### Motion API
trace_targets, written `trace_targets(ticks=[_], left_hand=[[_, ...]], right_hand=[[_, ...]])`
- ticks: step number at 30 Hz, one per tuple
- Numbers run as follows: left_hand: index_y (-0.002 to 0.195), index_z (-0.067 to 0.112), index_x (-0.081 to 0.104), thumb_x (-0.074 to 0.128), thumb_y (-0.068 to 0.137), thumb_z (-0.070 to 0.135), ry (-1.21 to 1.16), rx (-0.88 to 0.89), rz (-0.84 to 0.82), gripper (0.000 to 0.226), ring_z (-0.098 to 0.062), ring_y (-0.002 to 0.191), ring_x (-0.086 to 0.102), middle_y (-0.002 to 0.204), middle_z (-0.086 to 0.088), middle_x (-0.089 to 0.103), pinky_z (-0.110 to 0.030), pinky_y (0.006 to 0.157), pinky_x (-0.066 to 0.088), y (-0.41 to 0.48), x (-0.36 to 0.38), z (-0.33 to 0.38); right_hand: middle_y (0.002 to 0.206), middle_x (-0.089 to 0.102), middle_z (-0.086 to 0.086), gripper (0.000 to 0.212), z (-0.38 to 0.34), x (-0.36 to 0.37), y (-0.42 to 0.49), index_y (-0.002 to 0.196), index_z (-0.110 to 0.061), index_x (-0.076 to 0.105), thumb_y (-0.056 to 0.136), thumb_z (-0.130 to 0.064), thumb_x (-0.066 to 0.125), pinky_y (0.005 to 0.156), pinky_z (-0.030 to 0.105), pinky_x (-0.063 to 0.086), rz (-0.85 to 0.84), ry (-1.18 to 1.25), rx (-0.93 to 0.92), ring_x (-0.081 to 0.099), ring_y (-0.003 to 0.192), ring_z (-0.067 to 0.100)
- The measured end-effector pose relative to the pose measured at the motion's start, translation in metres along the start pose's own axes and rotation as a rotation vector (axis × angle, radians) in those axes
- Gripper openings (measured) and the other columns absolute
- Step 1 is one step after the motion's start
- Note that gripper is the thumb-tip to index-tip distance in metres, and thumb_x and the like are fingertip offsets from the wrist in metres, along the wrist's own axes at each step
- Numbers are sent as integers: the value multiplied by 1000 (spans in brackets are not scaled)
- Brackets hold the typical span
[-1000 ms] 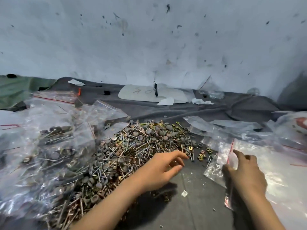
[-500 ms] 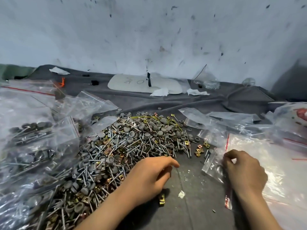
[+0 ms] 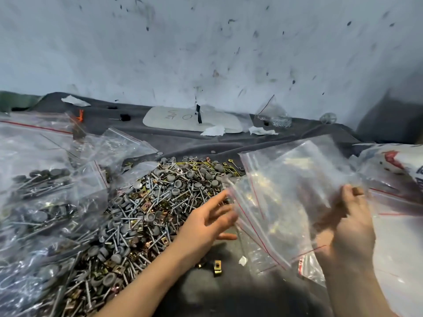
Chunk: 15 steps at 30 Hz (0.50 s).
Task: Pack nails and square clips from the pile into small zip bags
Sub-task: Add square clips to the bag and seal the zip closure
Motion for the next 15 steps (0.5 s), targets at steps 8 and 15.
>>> trace_targets(ticks=[8,15], left_hand=[[100,24,70,64,86,6,-63,-78,151,24,-7,62,65,76,2,72,-19,55,51,0,-16,-2],[106,43,62,62,89,17,22,-75,183,31,-7,59,67,82,12,73,-23,54,53,2,-18,-4]], right_hand=[[99,67,7,38,64,-19,-4,109,-20,63,82,-46,56,63,29,54,-85,-266,342,65,86,24],[90,72,11,20,105,-26,-33,80,-11,75,61,-17,77,62,32,60,-238,-364,578,70,81,20]])
Point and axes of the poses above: each hand's wrist, its own y-axis towards the middle knuckle, its own x-axis out of the palm, z = x × y, the point moved 8 cm from there along y, towards the middle knuckle
